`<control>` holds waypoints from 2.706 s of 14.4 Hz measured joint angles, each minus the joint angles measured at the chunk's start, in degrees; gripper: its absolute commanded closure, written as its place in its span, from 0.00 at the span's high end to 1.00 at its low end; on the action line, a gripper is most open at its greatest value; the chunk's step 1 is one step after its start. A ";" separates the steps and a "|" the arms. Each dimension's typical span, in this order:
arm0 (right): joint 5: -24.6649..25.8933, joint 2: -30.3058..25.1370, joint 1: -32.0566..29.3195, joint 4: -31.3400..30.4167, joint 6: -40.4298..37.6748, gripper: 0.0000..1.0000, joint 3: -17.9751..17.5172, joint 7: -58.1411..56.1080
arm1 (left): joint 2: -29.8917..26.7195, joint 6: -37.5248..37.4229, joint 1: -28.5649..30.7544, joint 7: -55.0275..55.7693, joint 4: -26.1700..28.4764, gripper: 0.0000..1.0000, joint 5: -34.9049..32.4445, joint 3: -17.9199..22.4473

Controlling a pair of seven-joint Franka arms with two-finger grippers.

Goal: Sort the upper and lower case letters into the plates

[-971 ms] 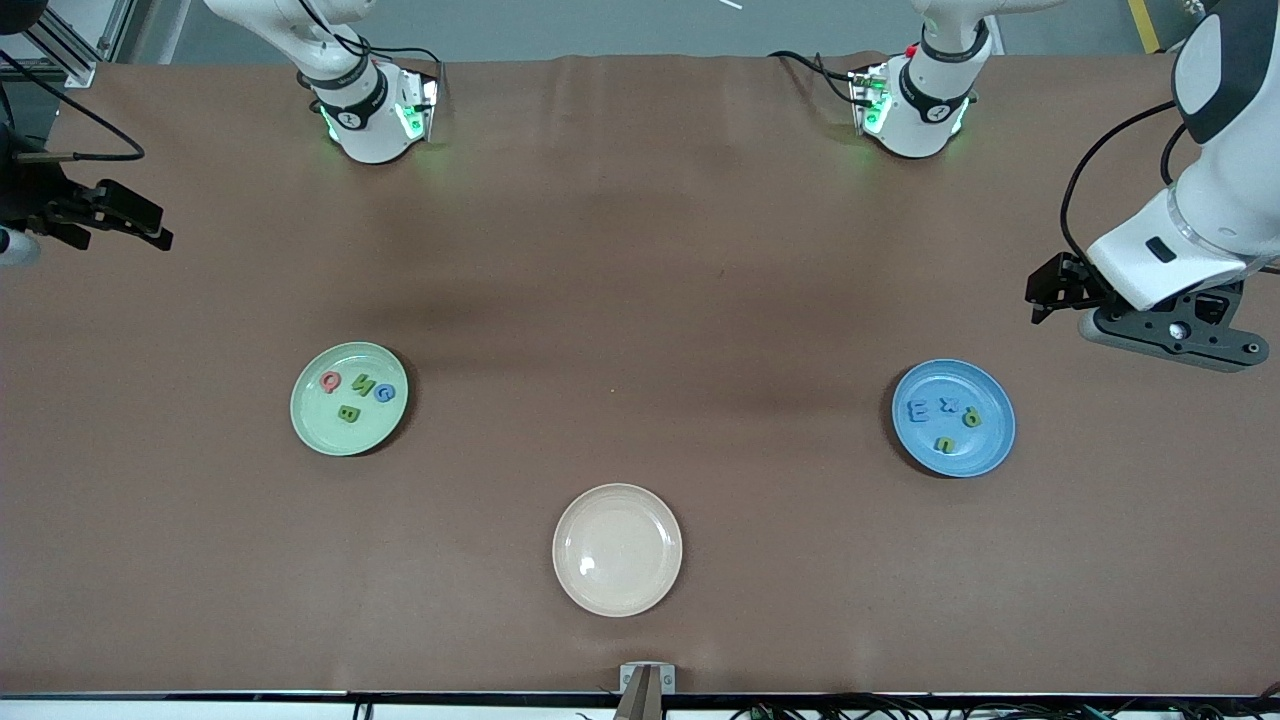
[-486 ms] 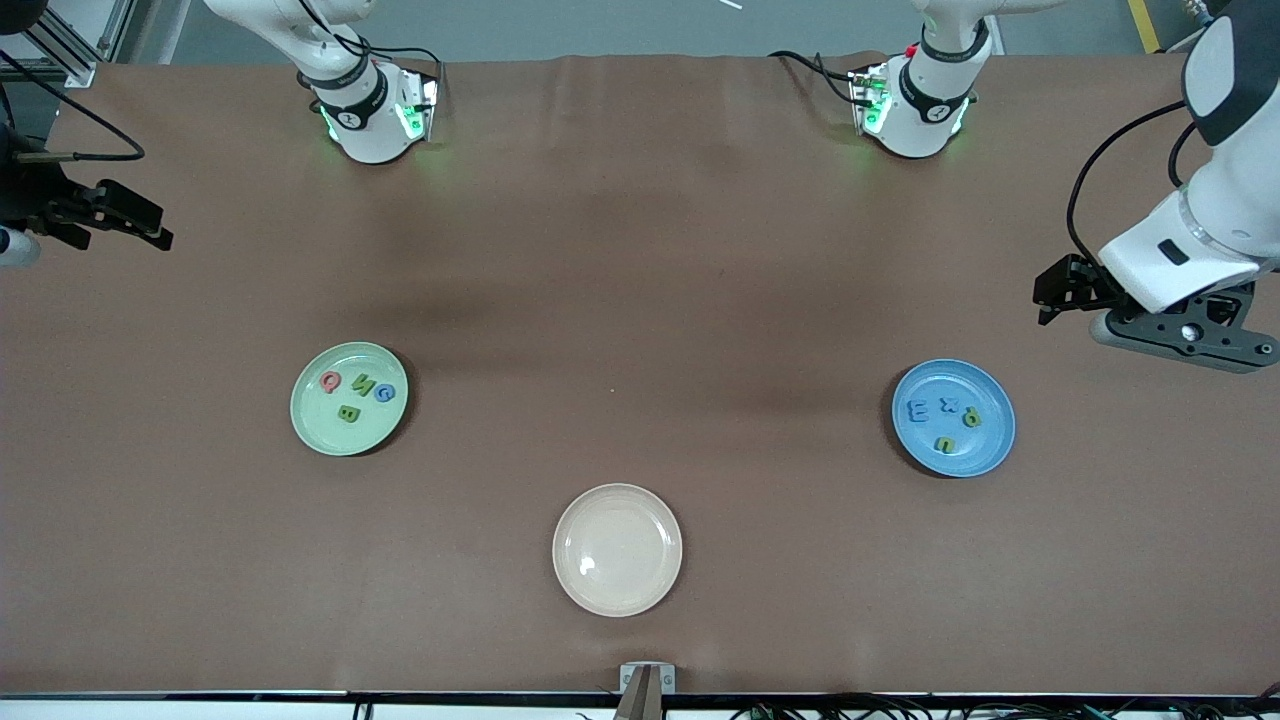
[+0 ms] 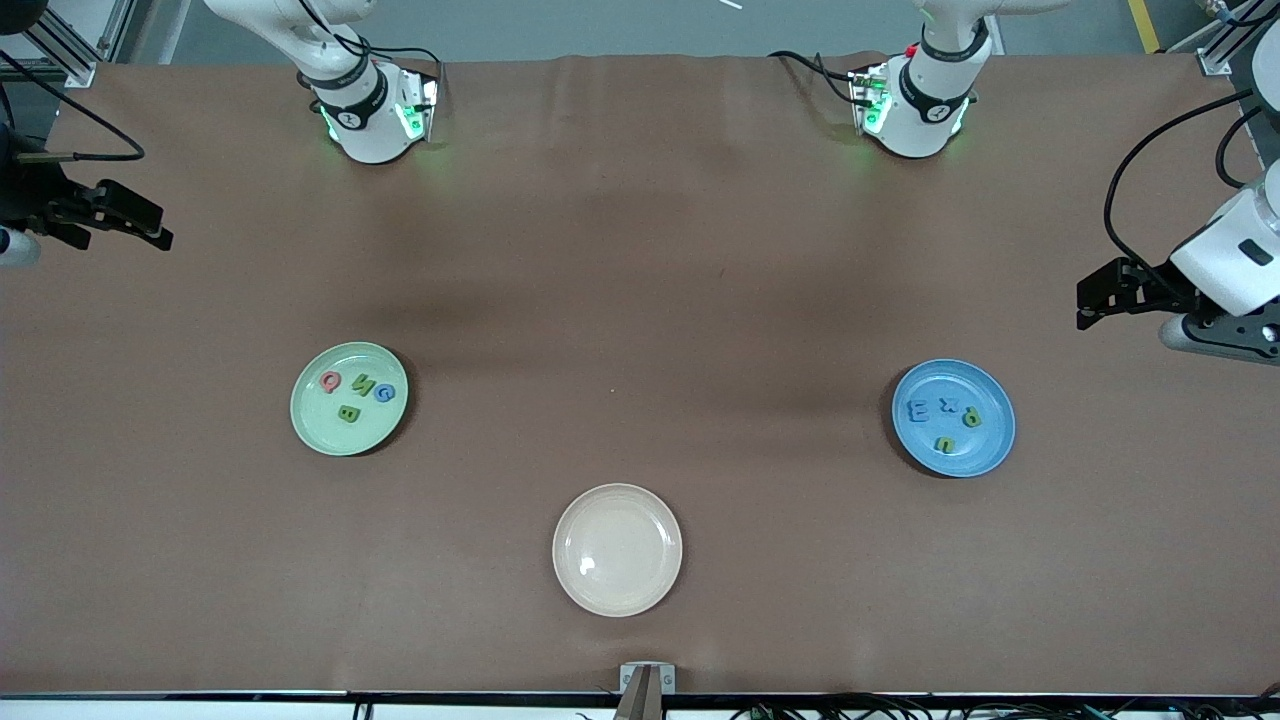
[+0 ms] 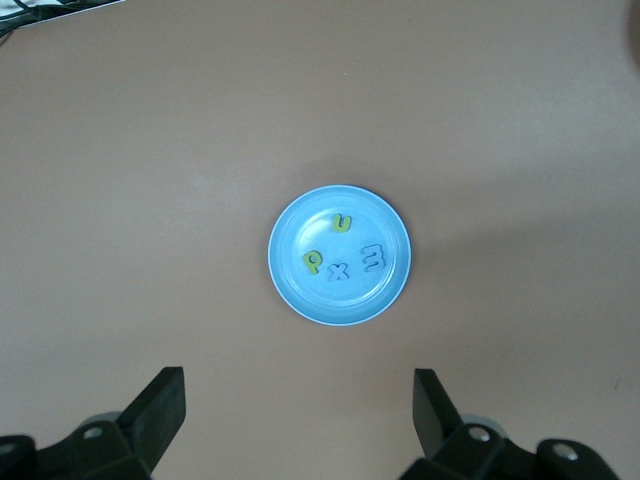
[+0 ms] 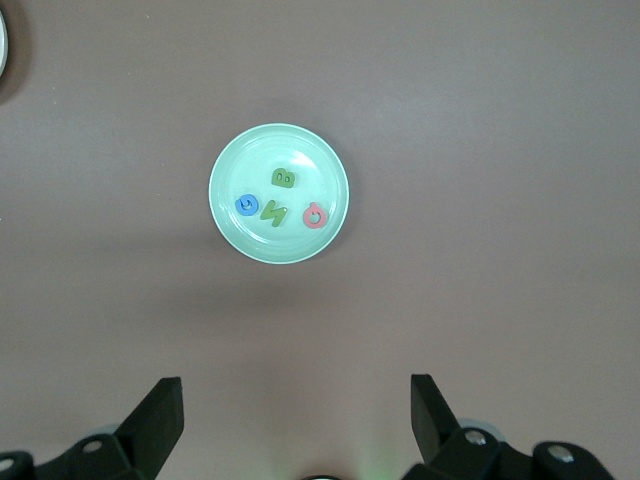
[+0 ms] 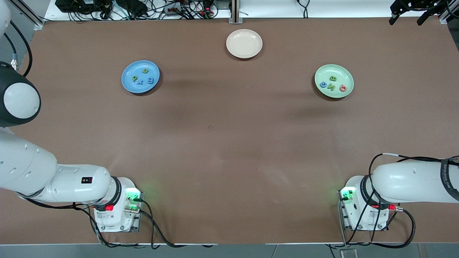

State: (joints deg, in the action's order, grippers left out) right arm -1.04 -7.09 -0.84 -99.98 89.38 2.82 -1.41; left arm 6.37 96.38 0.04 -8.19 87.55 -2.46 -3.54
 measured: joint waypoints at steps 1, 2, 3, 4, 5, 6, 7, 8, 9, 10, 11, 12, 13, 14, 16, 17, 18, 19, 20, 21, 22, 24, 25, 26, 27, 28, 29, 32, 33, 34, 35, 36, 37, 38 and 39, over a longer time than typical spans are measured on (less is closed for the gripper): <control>0.00 0.00 0.00 0.00 0.00 1.00 0.00 0.00 | 0.00 0.00 -0.01 1.54 -0.07 1.00 0.01 0.00; 0.00 0.00 0.00 0.00 0.00 1.00 0.00 0.00 | 0.00 0.00 0.00 3.09 -0.09 1.00 0.01 0.01; 0.00 0.00 0.00 0.00 0.00 1.00 0.00 0.00 | 0.00 0.00 0.01 4.42 -0.09 1.00 0.01 0.04; 0.00 0.00 0.00 0.00 0.00 1.00 0.00 0.00 | 0.00 0.00 0.01 5.61 -0.09 1.00 0.01 0.06; 0.00 0.00 0.00 0.00 0.00 1.00 0.00 0.00 | -0.02 -0.04 0.01 6.48 -0.09 1.00 0.01 0.07; 0.00 0.00 0.00 0.00 0.00 1.00 0.00 0.00 | -0.15 -0.20 0.02 7.11 -0.05 1.00 0.01 0.07; 0.00 0.00 0.00 0.00 0.00 1.00 0.00 0.00 | -0.47 -0.48 0.01 7.37 0.10 1.00 0.01 0.07; 0.00 0.00 0.00 0.00 0.00 1.00 0.00 0.00 | -1.00 -0.67 0.02 7.43 0.24 1.00 0.01 0.07; 0.00 0.00 0.00 0.00 0.00 1.00 0.00 0.00 | -1.67 -0.79 0.02 7.43 0.37 1.00 0.01 0.08; 0.00 0.00 0.00 0.00 0.00 1.00 0.00 0.00 | -2.43 -0.86 0.01 7.42 0.44 1.00 0.01 0.08; 0.00 0.00 0.00 -0.01 0.00 1.00 0.00 0.00 | -3.30 -0.92 0.00 7.42 0.50 1.00 0.04 0.07; 0.00 0.00 0.00 -0.01 0.00 1.00 0.00 0.00 | -4.16 -1.16 -0.01 7.42 0.57 1.00 0.15 0.07; 0.00 0.00 0.00 -0.01 0.00 1.00 0.00 0.00 | -4.94 -1.59 -0.02 7.41 0.69 1.00 0.34 0.07; 0.00 0.00 0.00 -0.01 0.00 1.00 0.00 0.00 | -5.52 -1.89 -0.02 7.39 0.83 1.00 0.45 0.07; 0.00 0.00 0.00 -0.01 0.00 1.00 0.00 0.00 | -5.97 -1.94 -0.02 7.22 1.00 1.00 0.47 0.07; 0.00 0.00 0.00 -0.01 0.00 1.00 0.00 0.00 | -5.97 -1.93 -0.02 7.19 1.02 1.00 0.47 0.07; 0.00 0.00 0.00 -0.01 0.03 1.00 0.00 0.00 | -5.97 -1.93 -0.02 7.19 1.06 1.00 0.47 0.07; 0.00 0.00 0.00 -0.01 0.11 1.00 0.00 0.00 | -5.97 -1.92 -0.02 7.19 1.07 1.00 0.47 0.07; 0.00 0.00 0.00 -0.01 0.21 1.00 0.00 0.00 | -5.97 -1.91 -0.05 7.26 1.07 1.00 0.47 0.07; 0.00 0.00 0.00 -0.01 0.39 1.00 0.00 0.00 | -5.98 -1.86 -0.11 7.38 1.06 1.00 0.47 0.07; 0.00 0.00 0.00 -0.01 0.60 1.00 0.00 0.00 | -5.99 -1.76 -0.16 7.41 0.99 1.00 0.47 0.05; 0.00 0.00 0.00 0.00 1.07 1.00 0.00 0.00 | -5.99 -1.53 -0.19 7.41 0.48 1.00 0.47 -0.03; 0.00 0.00 0.00 0.00 1.25 1.00 0.00 0.00 | -5.99 -1.53 -0.19 7.41 0.24 1.00 0.47 -0.03; 0.00 0.00 0.00 0.00 1.40 1.00 0.00 0.00 | -5.98 -1.53 -0.19 7.41 0.13 1.00 0.47 -0.03; 0.00 0.00 0.00 0.00 1.56 1.00 0.00 -0.01 | -5.97 -1.53 -0.17 7.40 0.10 1.00 0.47 -0.02; 0.00 -0.01 0.00 0.00 1.74 1.00 0.00 -0.01 | -5.95 -1.53 -0.14 7.38 0.10 1.00 0.47 -0.01; 0.00 -0.01 0.00 0.00 1.83 1.00 0.00 -0.02 | -5.91 -1.53 -0.11 7.37 0.10 1.00 0.47 0.03; 0.00 -0.01 0.00 0.01 1.86 1.00 0.00 -0.24 | -5.84 -1.53 0.15 7.36 0.11 1.00 0.47 0.21; 0.00 -0.01 0.00 0.01 1.87 1.00 0.00 -0.45 | -5.84 -1.53 0.36 7.36 0.10 1.00 0.47 0.28; 0.00 -0.01 0.00 0.01 1.88 1.00 0.00 -0.64 | -5.83 -1.53 0.52 7.36 0.10 1.00 0.48 0.34; 0.00 -0.01 0.00 0.01 1.88 1.00 0.00 -0.83 | -5.82 -1.53 0.59 7.36 0.11 1.00 0.52 0.36; 0.00 -0.01 0.00 0.01 1.88 1.00 0.00 -0.99 | -5.81 -1.53 0.60 7.36 0.10 1.00 0.56 0.36; 0.00 -0.01 0.00 0.01 1.88 1.00 0.00 -1.10 | -5.81 -1.53 0.59 7.36 0.10 1.00 0.61 0.36; 0.00 -0.01 0.00 0.01 1.88 1.00 0.00 -1.16 | -5.80 -1.53 0.59 7.37 0.11 1.00 0.76 0.36; 0.00 -0.01 0.00 0.01 1.88 1.00 0.00 -1.18 | -5.78 -1.55 0.62 7.55 0.11 1.00 1.34 0.36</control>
State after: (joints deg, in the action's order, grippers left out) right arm -1.04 -7.10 -0.84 -99.97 91.27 2.82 -2.59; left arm 0.58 94.82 0.66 -0.64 87.66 -1.12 -3.18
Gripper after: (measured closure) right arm 0.000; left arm 0.000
